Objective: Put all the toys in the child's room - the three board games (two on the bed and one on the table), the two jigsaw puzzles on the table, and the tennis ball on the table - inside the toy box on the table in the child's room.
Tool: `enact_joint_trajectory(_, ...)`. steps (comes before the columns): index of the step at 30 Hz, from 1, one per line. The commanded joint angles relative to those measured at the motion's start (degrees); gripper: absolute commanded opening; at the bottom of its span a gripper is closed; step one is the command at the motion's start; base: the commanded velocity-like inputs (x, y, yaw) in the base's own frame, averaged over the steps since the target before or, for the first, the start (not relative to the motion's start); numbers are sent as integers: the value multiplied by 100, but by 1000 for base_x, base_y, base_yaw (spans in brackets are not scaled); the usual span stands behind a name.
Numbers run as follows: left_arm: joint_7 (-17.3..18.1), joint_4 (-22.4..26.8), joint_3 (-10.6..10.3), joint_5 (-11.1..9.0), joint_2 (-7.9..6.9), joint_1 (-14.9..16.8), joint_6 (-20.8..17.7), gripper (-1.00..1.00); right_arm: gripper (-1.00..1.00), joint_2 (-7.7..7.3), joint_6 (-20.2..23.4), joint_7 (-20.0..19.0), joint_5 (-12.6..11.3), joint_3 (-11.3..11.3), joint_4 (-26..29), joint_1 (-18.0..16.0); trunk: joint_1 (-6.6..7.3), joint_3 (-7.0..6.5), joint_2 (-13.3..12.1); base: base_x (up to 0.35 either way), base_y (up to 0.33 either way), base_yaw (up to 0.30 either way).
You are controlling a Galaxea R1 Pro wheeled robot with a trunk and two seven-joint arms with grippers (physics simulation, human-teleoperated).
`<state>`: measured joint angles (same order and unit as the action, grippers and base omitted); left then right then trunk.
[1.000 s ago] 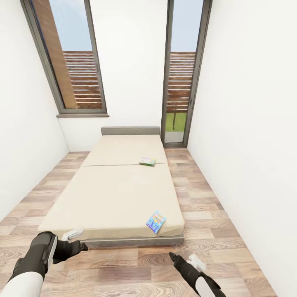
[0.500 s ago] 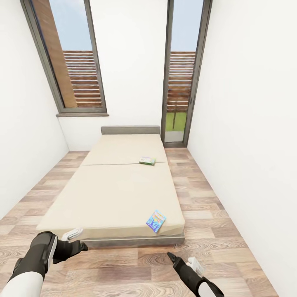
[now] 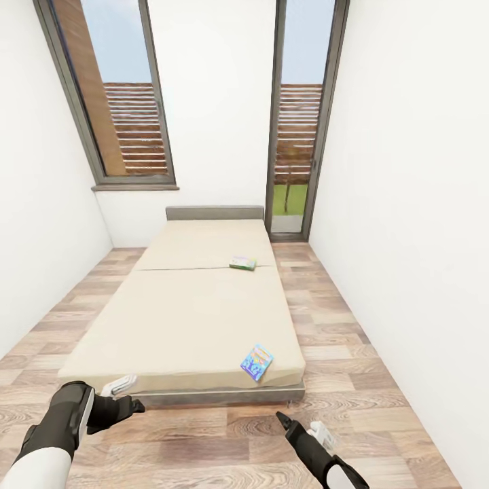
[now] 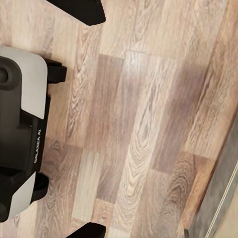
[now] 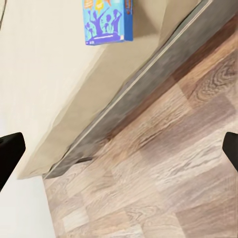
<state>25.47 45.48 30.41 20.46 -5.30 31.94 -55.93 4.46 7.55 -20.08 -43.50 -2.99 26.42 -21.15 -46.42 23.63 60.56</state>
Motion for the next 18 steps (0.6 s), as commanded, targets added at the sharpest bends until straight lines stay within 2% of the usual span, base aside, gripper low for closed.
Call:
enact_joint_trajectory(1,59,5,17,58,3,6,-15,100,100,10,15,-21,-55,-39,4,-1,-23,25,46,0,0,0)
enact_joint_trajectory(4,58,5,17,59,3,6,-15,100,100,-2,-25,-23,-84,-63,15,-4,-89,79,166,0,0,0)
enact_joint_trajectory(6,61,5,17,61,3,6,-14,100,100,-25,-38,-27,-192,-144,22,-4,-133,115,246,0,0,0)
enact_joint_trajectory(11,62,5,17,58,3,6,-14,100,100,-53,-43,-32,-673,-412,20,4,-243,204,447,0,0,0)
enact_joint_trajectory(15,63,5,17,56,3,6,-14,100,100,-53,-49,-31,-931,-482,17,5,-330,276,607,0,0,0)
enact_joint_trajectory(18,63,5,21,55,3,6,-14,100,100,-37,-51,-35,-1041,-507,25,4,-396,330,728,0,0,0)
